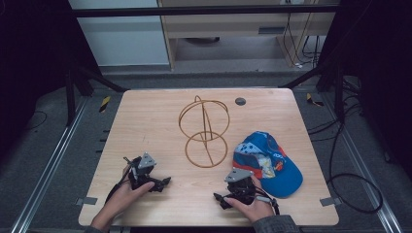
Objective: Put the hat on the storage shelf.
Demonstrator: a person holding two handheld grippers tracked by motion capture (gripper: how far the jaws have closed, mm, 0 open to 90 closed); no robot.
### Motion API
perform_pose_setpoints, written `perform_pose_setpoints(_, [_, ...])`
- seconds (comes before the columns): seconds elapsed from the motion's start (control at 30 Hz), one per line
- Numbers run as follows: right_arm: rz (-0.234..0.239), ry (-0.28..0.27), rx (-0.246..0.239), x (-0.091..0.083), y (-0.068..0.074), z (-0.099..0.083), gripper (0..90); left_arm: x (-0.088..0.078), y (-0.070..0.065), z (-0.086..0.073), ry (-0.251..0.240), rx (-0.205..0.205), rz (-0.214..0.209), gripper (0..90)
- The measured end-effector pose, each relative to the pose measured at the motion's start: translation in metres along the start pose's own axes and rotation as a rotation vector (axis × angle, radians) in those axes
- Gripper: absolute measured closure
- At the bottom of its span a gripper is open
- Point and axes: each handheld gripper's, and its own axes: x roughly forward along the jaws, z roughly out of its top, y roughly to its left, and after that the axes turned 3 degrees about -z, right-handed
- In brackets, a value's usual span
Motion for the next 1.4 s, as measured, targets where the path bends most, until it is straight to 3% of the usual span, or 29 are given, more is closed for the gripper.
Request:
perform_pose_setpoints(0.63, [-0.011, 0.0, 0.009, 0.0, 0.001, 0.0, 7.2, 0.0, 0.0, 0.0, 0.0, 0.001, 0.001, 0.0])
perform_pose_setpoints(0.83, [0.015, 0.002, -0.033, -0.003, 0.001, -0.001, 9.5, 0.0, 0.0, 0.0, 0.001, 0.004, 0.002, 0.0])
perform_pose_setpoints(0.97, [0.017, -0.021, -0.027, -0.015, 0.001, 0.003, 9.9, 0.0, 0.0, 0.0, 0.0, 0.001, 0.001, 0.0])
perform_pose_setpoints(1.23, [-0.077, -0.028, -0.054, -0.055, -0.009, 0.006, 12.0, 0.0, -0.001, 0.0, 0.0, 0.001, 0.002, 0.0])
perform_pose_setpoints(1.4, [-0.13, -0.024, -0.01, -0.073, -0.026, -0.003, 13.1, 0.0, -0.001, 0.0, -0.001, 0.001, 0.001, 0.0])
